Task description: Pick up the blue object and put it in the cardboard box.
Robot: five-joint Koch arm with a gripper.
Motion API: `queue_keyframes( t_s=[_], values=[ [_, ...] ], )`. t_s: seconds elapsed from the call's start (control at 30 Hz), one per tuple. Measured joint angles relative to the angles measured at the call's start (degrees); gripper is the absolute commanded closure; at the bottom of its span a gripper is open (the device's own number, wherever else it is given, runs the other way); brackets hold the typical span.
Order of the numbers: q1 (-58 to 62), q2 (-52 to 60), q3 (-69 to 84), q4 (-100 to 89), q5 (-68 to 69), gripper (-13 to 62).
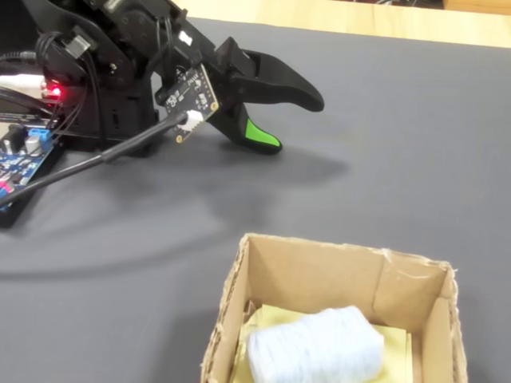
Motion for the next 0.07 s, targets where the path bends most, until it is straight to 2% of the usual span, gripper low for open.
queue_keyframes(
  t_s=[0.07],
  values=[
    [0.09, 0.0, 0.0, 0.0, 0.0, 15.6]
  ],
)
